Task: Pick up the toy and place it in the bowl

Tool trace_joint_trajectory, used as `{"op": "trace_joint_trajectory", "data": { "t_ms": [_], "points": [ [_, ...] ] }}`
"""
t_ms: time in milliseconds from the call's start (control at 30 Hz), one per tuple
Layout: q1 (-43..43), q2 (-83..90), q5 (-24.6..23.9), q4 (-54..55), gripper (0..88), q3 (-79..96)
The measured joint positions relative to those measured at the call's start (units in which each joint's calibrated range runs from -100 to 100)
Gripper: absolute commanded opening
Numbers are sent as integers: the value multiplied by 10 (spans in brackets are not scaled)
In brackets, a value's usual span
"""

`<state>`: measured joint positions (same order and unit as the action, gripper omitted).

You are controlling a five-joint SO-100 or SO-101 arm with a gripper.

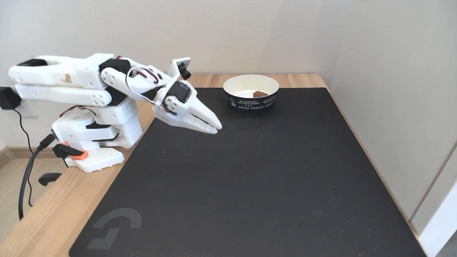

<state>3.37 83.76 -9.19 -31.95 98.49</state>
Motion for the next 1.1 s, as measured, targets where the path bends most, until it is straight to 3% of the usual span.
{"op": "trace_joint_trajectory", "data": {
  "t_ms": [300, 500, 1100],
  "points": [
    [5, 102, 71, -138, 34, 8],
    [7, 145, 74, -202, 32, 8],
    [3, 150, 74, -209, 28, 8]
  ]
}}
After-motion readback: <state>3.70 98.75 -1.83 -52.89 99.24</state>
